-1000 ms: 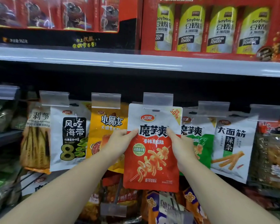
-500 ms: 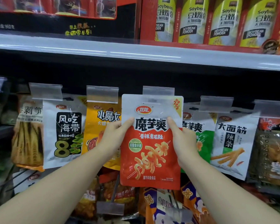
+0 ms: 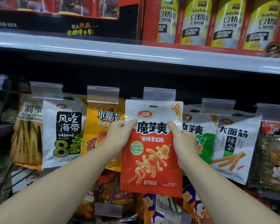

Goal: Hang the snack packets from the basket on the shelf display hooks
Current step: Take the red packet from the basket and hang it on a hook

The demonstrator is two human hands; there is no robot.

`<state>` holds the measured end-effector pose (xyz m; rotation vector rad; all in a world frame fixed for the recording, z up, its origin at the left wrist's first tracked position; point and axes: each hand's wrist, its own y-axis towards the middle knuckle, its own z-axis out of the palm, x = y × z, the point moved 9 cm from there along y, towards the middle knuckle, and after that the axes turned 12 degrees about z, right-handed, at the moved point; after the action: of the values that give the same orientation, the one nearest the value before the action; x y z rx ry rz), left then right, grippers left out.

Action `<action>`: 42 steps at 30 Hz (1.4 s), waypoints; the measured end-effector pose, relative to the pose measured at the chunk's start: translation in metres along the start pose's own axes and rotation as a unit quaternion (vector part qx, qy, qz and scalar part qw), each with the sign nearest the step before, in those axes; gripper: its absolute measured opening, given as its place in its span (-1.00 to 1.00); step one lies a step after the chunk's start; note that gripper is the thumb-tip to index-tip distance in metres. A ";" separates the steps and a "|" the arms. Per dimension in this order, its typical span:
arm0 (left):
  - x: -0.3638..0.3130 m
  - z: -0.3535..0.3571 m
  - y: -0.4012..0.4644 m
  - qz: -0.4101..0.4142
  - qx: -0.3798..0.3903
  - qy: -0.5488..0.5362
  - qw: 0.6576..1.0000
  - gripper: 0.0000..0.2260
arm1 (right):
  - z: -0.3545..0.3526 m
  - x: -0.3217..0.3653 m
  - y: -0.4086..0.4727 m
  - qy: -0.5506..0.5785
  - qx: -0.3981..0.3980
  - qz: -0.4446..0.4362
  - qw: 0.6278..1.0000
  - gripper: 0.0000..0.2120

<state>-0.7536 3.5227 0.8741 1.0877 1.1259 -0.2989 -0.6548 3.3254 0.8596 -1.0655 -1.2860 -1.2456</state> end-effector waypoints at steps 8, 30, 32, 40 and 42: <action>-0.011 -0.003 0.006 0.053 -0.009 -0.002 0.999 -0.76 | -0.002 0.016 -0.004 0.026 0.013 -0.066 0.997 -0.53; -0.016 -0.004 0.019 0.051 -0.049 -0.068 0.995 -0.77 | 0.015 0.047 0.001 0.038 0.033 -0.099 0.994 -0.56; -0.024 -0.002 0.020 0.068 -0.045 -0.073 0.994 -0.78 | 0.012 0.049 0.004 0.053 0.031 -0.101 0.993 -0.58; -0.028 0.006 0.026 0.083 -0.036 -0.037 0.995 -0.78 | -0.002 0.041 0.022 0.029 -0.023 -0.097 0.995 -0.52; -0.020 0.004 0.028 0.071 -0.044 -0.032 0.996 -0.73 | 0.001 0.041 0.023 0.025 -0.015 -0.094 0.995 -0.55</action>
<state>-0.7410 3.5268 0.9064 1.0661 0.9904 -0.1691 -0.6363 3.3261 0.9026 -0.9450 -1.3566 -1.4268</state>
